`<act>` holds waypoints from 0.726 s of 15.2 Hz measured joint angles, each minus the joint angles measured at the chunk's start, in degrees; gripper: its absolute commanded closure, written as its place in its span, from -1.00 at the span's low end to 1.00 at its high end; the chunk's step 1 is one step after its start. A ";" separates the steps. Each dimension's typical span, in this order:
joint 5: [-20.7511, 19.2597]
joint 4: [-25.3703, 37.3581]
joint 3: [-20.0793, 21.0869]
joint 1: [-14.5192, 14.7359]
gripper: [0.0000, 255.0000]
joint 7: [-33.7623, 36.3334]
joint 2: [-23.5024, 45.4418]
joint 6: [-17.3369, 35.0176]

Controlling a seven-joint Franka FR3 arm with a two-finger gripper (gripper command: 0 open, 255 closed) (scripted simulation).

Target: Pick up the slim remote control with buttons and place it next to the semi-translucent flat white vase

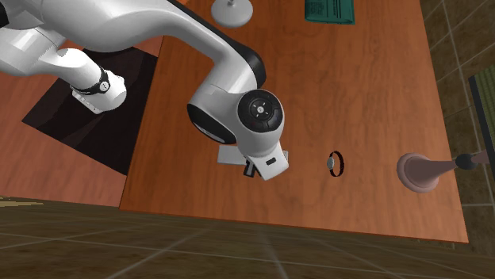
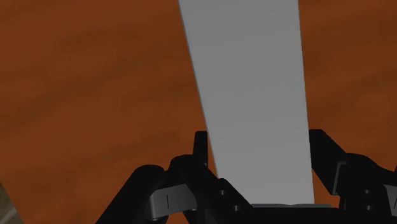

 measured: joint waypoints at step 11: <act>-0.05 0.31 -0.02 0.02 1.00 0.07 -0.35 -0.72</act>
